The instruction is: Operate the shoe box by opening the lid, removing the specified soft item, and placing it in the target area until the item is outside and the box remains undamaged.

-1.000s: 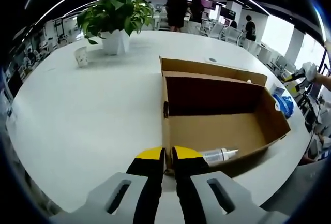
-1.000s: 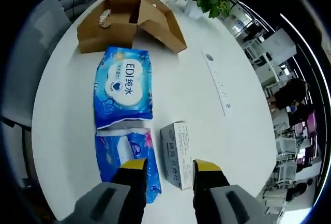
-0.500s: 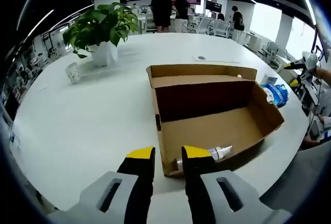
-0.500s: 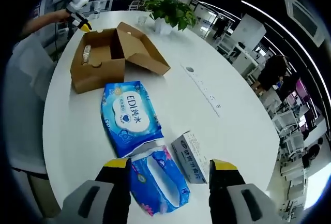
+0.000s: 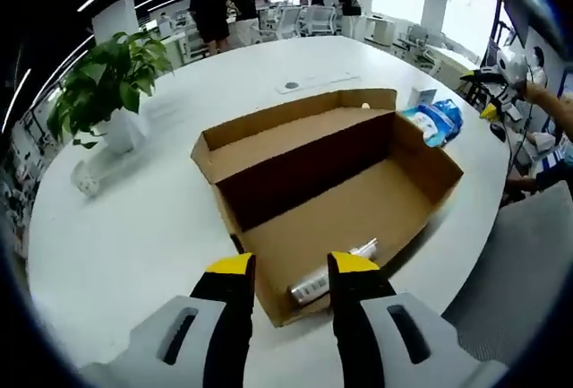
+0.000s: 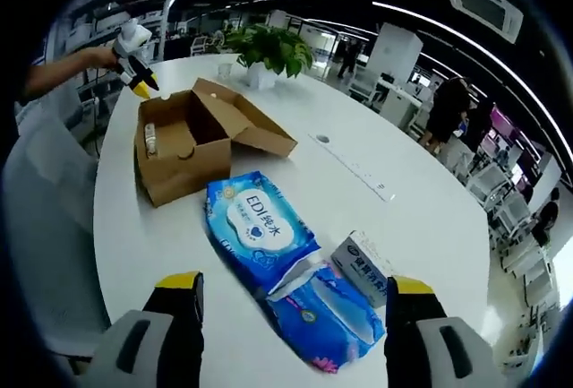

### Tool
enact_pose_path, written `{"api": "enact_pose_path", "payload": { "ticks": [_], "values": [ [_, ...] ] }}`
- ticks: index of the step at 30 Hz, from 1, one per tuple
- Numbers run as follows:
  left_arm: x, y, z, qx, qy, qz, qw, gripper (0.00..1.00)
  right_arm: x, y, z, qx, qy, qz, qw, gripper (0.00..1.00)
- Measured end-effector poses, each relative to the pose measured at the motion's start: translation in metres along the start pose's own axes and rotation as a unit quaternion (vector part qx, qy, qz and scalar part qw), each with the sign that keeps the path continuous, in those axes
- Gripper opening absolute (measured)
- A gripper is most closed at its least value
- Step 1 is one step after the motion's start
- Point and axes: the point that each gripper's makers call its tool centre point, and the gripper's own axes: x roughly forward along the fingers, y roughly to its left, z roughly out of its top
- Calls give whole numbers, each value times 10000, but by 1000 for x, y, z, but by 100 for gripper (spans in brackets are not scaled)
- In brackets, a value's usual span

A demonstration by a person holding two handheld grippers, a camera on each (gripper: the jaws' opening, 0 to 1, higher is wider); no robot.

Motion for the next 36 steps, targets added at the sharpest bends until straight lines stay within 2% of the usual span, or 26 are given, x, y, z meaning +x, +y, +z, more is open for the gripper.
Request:
{"api": "enact_pose_path", "payload": {
  "ticks": [2,4,9,15,21,25,28,30,36],
  "values": [
    [2,-1,2,129,106,-132,9998,33,-2,4,1,127,-107,-40,9999,93],
    [5,0,-2,323,344,-187,9987,33,-3,9,4,305,-284,-77,9991,96],
    [11,-2,-4,656,618,-345,9953,35,-6,20,2,518,-427,-130,9977,99],
    [18,-10,-7,1212,977,-641,9857,40,-13,40,5,659,-582,-141,9960,100],
    [28,-17,1,1672,1158,-938,9746,41,-19,60,11,807,-743,-143,9939,100],
    [32,-21,6,1769,1258,-1127,9696,41,-21,77,15,948,-873,-111,9916,100],
    [35,-23,5,2061,1455,-1260,9594,43,-22,89,18,1117,-994,-93,9887,100],
    [35,-25,5,2160,1528,-1322,9553,43,-24,95,20,1163,-1038,-90,9877,100],
    [40,-28,-3,2652,1844,-1576,9332,45,-31,112,27,1198,-1144,-117,9861,100]
  ]
}}
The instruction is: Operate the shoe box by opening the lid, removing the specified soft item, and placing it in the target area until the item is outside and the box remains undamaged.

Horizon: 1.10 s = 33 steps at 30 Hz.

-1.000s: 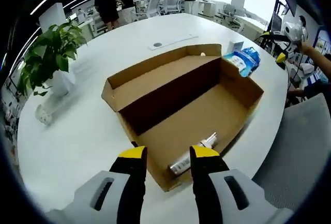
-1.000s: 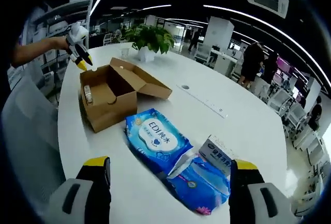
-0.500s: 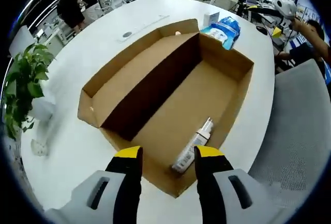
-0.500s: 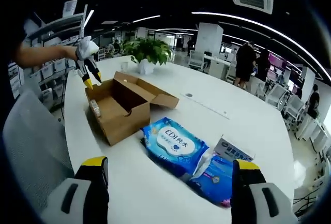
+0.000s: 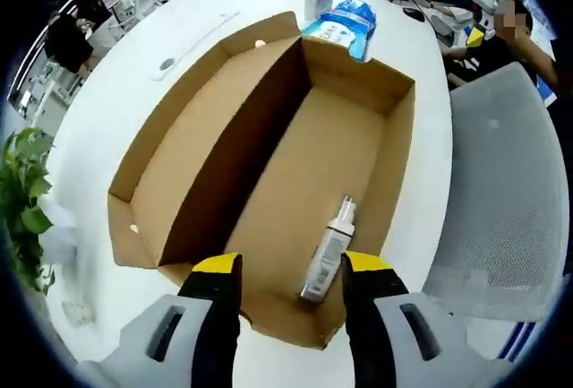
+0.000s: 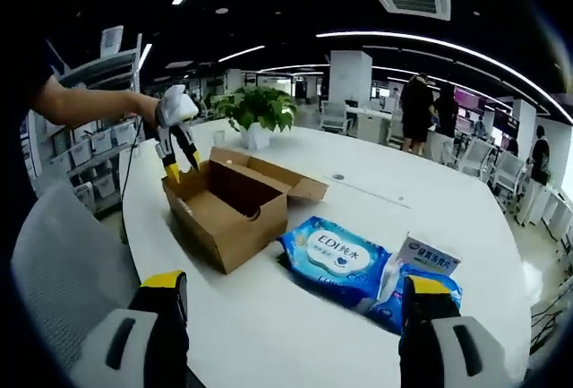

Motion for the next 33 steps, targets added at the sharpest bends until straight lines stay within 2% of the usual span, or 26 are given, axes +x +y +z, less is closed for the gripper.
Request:
{"api": "enact_pose_path", "payload": {
  "ticks": [2,5,8,12,18,27,33],
  "values": [
    [4,-3,-1,178,125,-110,9997,46,-1,6,-1,-146,51,11,9999,100],
    [9,-6,-2,428,289,-196,9985,46,-3,12,3,4,-51,46,10000,100],
    [15,-6,-5,644,504,-234,9964,45,-2,20,2,-81,-40,52,9999,100],
    [23,-8,-8,673,691,-352,9947,48,0,31,-3,-198,50,121,9997,100],
    [32,-11,-11,992,953,-515,9892,51,-1,42,-5,-235,37,213,9995,100],
    [46,-12,-11,1398,1028,-746,9820,52,-2,42,-6,32,-51,87,9999,100],
    [53,-21,-11,1497,1039,-883,9793,44,-4,40,-10,50,-56,10,10000,100]
  ]
}}
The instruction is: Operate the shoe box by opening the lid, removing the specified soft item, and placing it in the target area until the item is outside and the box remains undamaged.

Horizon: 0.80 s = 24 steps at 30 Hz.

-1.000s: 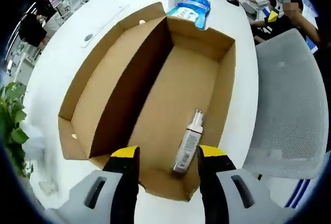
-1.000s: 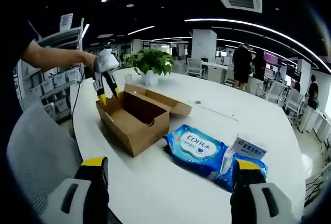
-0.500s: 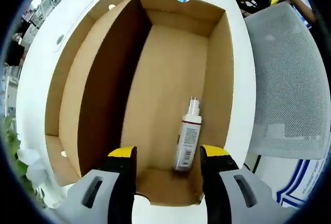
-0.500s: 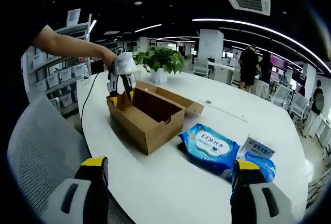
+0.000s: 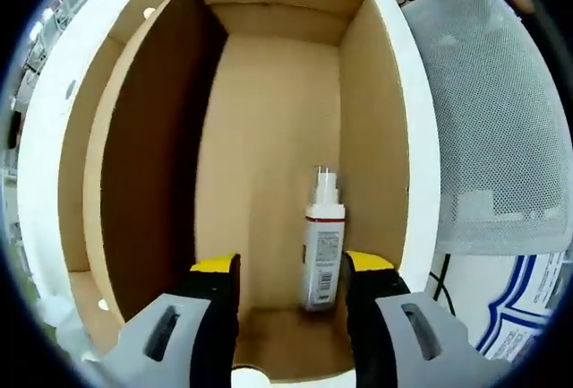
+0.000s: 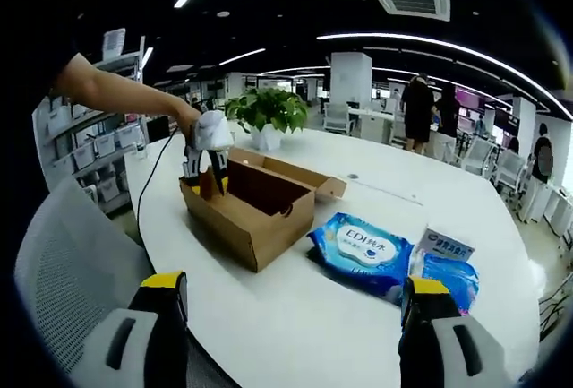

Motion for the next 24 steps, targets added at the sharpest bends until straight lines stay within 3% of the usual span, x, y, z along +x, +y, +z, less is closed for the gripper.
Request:
{"api": "enact_pose_path", "payload": {
  "ticks": [17,24],
  "values": [
    [4,4,-2,-316,-42,33,9995,50,-6,-6,3,31,-97,-149,9998,100],
    [0,10,-3,-529,-192,155,9983,46,-7,-6,0,79,-101,-150,9998,100]
  ]
}}
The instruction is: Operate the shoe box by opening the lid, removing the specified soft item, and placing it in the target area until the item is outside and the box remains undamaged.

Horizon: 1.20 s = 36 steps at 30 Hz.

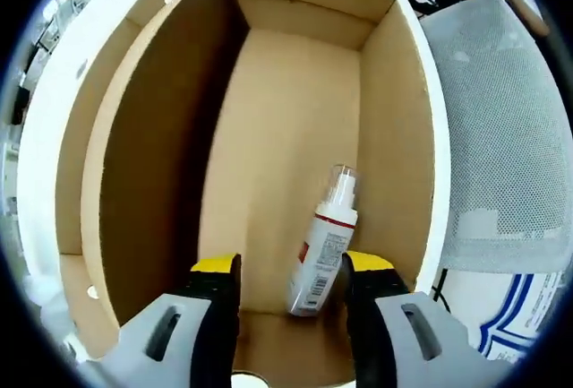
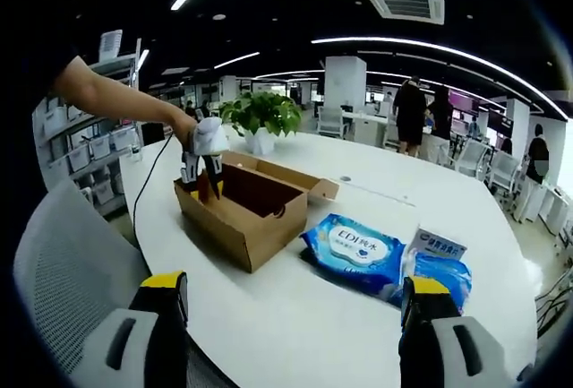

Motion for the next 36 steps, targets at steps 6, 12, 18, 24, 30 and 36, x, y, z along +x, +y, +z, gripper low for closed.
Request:
{"api": "enact_pose_path", "payload": {
  "ticks": [6,12,18,24,30,36],
  "values": [
    [-6,-2,6,-106,-205,-39,9997,49,-1,-1,0,0,-3,-8,10000,100],
    [-6,-12,15,71,-333,-173,9993,47,0,0,1,20,-34,15,10000,100],
    [2,-14,13,289,-209,-169,9992,43,3,2,2,21,-28,49,10000,100],
    [12,-15,7,438,-19,-156,9989,37,3,0,0,63,-28,24,10000,100],
    [20,-18,4,458,44,-190,9988,31,2,-1,0,92,-37,8,10000,99],
    [23,-16,0,600,122,-185,9979,24,2,-2,4,115,-111,-17,9999,99]
  ]
}}
